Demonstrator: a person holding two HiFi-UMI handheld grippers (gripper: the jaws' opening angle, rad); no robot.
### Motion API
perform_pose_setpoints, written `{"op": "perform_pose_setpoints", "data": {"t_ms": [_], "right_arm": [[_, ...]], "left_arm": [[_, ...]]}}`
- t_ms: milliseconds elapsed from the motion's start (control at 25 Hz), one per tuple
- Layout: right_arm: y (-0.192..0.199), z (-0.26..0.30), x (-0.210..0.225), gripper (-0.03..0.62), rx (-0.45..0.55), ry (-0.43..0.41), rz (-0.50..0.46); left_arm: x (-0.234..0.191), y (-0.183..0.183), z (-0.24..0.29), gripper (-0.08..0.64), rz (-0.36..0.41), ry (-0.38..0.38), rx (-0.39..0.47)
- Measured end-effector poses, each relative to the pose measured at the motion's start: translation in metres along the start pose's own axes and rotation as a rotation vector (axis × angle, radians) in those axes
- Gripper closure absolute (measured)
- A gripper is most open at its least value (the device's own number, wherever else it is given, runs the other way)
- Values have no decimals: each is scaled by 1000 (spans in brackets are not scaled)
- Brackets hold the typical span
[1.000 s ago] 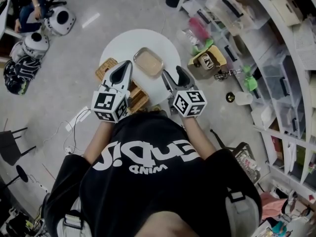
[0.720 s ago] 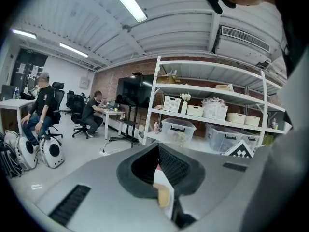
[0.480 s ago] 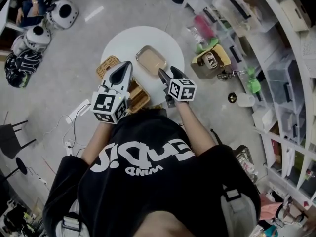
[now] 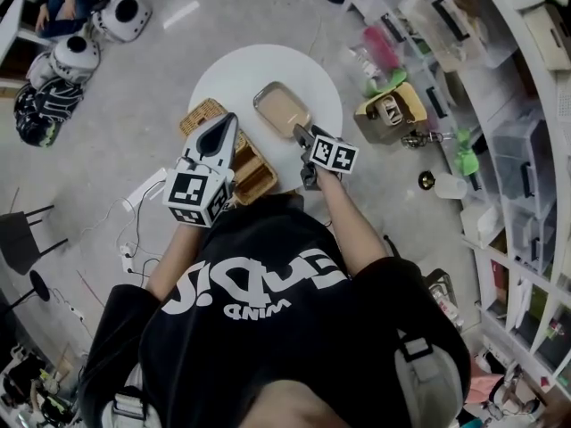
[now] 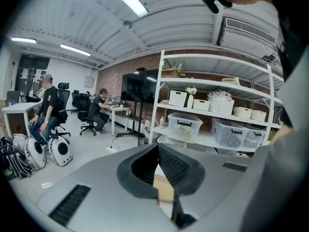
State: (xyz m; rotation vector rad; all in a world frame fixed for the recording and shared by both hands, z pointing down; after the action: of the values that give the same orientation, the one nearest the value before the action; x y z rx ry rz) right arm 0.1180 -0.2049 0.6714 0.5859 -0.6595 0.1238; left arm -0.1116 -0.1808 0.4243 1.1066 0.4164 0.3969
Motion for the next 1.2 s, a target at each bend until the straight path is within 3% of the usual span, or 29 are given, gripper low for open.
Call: {"op": "perform_pose_setpoints", "data": {"t_ms": [640,1200], "right_arm": [[7,24,6,436,-72,-27,67],[11,8,8,451,-110,25,70]], "left_arm": [[-8,5,6,561,2,-11,-28],[1,7,9,561,-4,30,-27]]}}
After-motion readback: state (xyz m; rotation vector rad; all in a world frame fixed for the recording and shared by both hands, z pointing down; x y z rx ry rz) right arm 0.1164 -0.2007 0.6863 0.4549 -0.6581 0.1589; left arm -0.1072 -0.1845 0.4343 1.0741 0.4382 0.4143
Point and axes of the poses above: the fingertips, and each gripper's own axes: z forward along the fingers, x to its right, y out of its underside, the point moved 7 cm from there along -z, backward along the fingers, and after that the axes turned 4 degrees about -x, right-handed, at the moved point
